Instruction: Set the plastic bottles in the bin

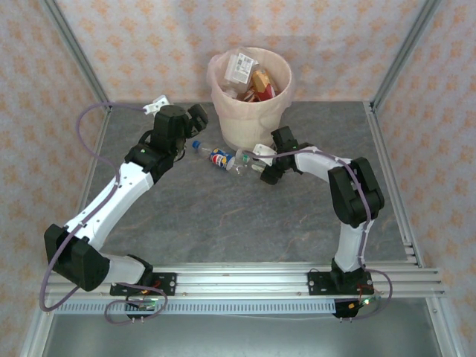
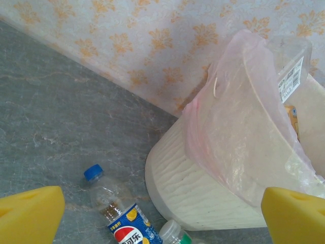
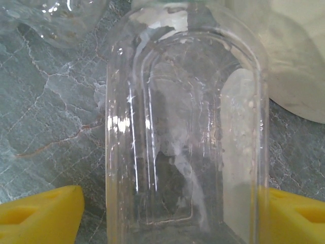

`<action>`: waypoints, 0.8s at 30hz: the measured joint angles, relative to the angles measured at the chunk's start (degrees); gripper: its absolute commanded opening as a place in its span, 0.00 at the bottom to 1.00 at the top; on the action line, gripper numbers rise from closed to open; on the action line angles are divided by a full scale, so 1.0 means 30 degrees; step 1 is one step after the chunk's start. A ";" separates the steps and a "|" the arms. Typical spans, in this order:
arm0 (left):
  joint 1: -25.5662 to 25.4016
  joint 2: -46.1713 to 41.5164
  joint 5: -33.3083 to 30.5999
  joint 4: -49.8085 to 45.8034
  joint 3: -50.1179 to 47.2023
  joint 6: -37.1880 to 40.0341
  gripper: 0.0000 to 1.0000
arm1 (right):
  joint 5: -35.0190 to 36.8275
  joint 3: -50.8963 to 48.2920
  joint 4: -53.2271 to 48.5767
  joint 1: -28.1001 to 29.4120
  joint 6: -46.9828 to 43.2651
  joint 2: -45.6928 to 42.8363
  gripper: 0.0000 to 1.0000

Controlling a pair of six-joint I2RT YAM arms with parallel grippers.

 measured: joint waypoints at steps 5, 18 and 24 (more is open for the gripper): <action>0.0248 0.0015 -0.0044 -0.0641 0.0000 -0.0495 1.00 | -0.0036 0.0000 0.0022 0.0000 -0.0175 0.0000 0.62; 0.0729 -0.0066 -0.0437 -0.1843 -0.1078 -0.1581 1.00 | 0.0532 -0.3730 0.1253 0.0284 0.1253 -0.2980 0.39; 0.1188 -0.0095 -0.0568 -0.2200 -0.1632 -0.2361 1.00 | 0.0124 -0.5195 0.2535 0.0903 0.2856 -0.5450 0.27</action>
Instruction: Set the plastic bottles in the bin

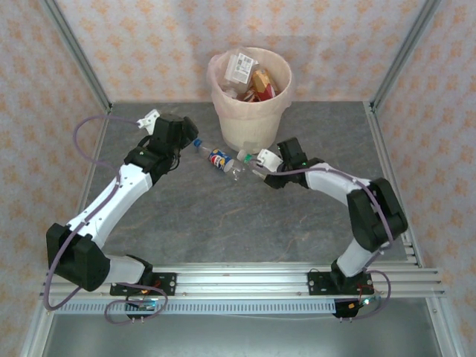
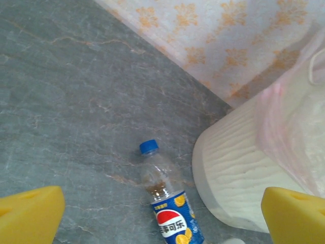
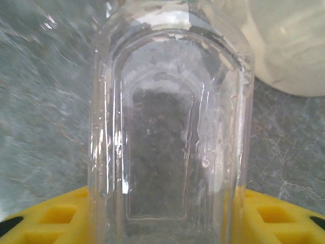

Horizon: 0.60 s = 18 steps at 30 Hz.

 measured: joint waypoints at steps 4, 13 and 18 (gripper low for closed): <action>0.0510 0.0000 0.0000 -0.0291 -0.0175 -0.0313 1.00 | -0.0816 -0.0466 0.0867 0.0328 0.0954 -0.1843 0.20; 0.1042 -0.0918 -0.0015 -0.0612 -0.1246 -0.0714 1.00 | -0.3534 -0.0539 0.4328 0.0488 0.4335 -0.4226 0.12; 0.1457 -0.1734 -0.0117 -0.0721 -0.2040 -0.0838 1.00 | -0.4721 0.0765 0.5829 0.0539 0.7257 -0.4342 0.12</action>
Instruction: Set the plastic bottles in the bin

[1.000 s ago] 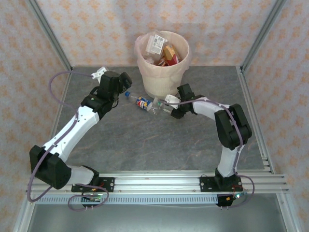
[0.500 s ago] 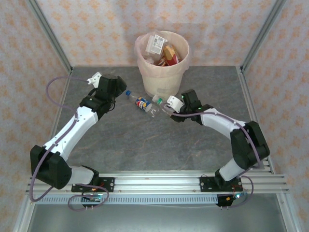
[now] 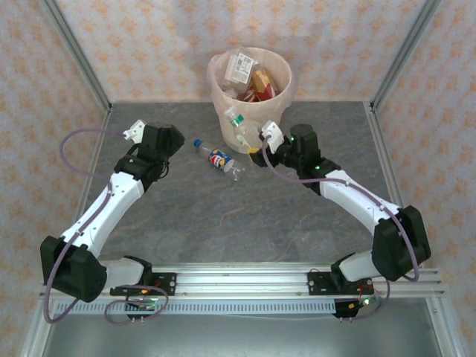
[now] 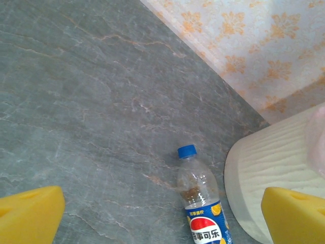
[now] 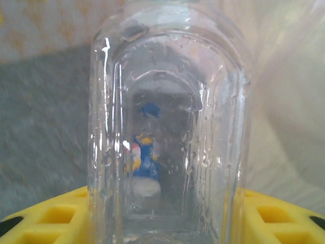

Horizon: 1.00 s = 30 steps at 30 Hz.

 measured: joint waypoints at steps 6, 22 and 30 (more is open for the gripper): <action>0.0095 -0.0634 -0.0386 -0.0029 -0.0882 -0.0517 1.00 | 0.0102 0.4226 0.0765 -0.0007 0.2113 0.0568 0.15; 0.0350 -0.1020 -0.0219 -0.0087 -0.1472 -0.0656 1.00 | 0.9566 1.8440 -0.8116 -0.1224 0.6564 0.9173 0.51; 0.0474 -0.0488 0.0867 -0.0066 -0.1464 -0.0495 1.00 | 1.2335 2.4720 -1.4105 -0.1224 0.8240 1.2466 0.92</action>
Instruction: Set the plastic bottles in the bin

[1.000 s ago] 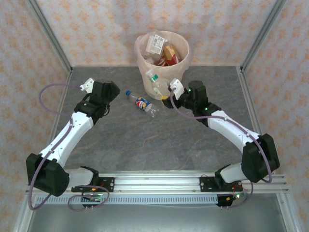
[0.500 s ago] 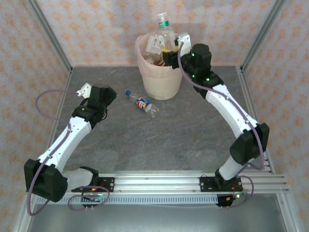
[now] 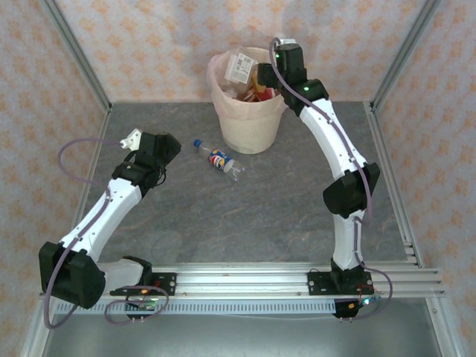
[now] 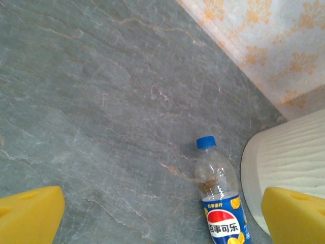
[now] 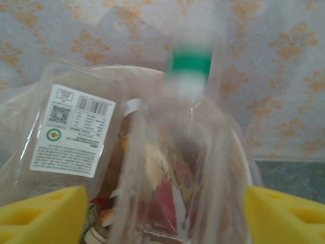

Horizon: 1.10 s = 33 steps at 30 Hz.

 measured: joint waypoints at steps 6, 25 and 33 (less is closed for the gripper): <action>0.0000 0.1209 0.1435 0.0306 0.0000 0.0146 1.00 | 0.0335 -0.0838 -0.0423 0.0000 0.0189 -0.1144 0.99; -0.0867 0.9763 0.7002 0.2608 0.4073 -0.1836 0.97 | -0.0678 -2.1114 0.9537 0.0000 0.1821 -1.5628 0.99; -0.2222 1.4010 0.7293 0.1464 0.7803 -0.2652 0.98 | 0.0029 -2.3941 0.9668 0.0000 0.1719 -1.9052 0.99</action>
